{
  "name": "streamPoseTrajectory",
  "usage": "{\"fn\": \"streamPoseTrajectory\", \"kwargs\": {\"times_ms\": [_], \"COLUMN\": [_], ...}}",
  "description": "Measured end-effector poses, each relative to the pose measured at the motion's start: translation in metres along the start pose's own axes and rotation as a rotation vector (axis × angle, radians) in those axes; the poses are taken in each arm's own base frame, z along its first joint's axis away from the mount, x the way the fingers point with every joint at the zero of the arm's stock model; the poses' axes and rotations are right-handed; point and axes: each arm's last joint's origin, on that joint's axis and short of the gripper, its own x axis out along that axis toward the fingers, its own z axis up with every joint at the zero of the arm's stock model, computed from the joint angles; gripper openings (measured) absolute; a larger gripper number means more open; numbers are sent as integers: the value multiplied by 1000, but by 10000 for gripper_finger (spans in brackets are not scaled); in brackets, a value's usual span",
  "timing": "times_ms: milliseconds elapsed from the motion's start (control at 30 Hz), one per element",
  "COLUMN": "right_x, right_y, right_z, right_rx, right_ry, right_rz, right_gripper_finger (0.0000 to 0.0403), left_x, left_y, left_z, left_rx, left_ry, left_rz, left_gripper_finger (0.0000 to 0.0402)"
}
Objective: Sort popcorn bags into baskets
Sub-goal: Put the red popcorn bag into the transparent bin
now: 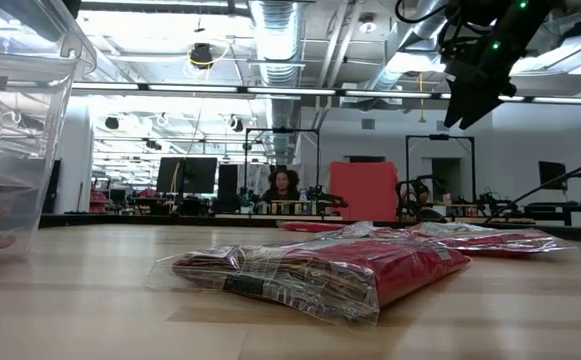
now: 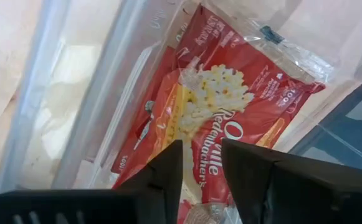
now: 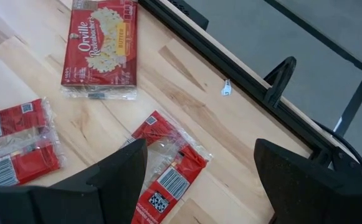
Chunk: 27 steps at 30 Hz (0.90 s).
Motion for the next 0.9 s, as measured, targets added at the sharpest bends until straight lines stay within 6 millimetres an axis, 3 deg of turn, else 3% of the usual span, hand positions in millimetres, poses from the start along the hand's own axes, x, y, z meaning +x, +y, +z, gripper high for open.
{"fn": "streamPoseTrajectory", "kwargs": {"times_ms": [200, 333, 600, 733, 900], "right_x": [0, 0, 0, 0, 0], "right_y": [0, 0, 0, 1, 1], "right_z": [0, 0, 0, 0, 0], "right_rx": [0, 1, 4, 4, 3], "right_ry": [0, 0, 1, 3, 4], "right_rz": [0, 0, 5, 23, 25], "right_gripper_finger": [317, 317, 317, 317, 317], "left_x": [-2, -15, -80, -122, -168], "left_y": [-2, -12, -28, -22, -9], "left_z": [-1, 3, 11, 29, 59], "left_rx": [-7, 6, 53, 11, 65], "left_ry": [47, 42, -9, -223, -653], "left_rz": [-24, -76, -308, -377, -321], "left_gripper_finger": [101, 81, 60, 75, 121]}}
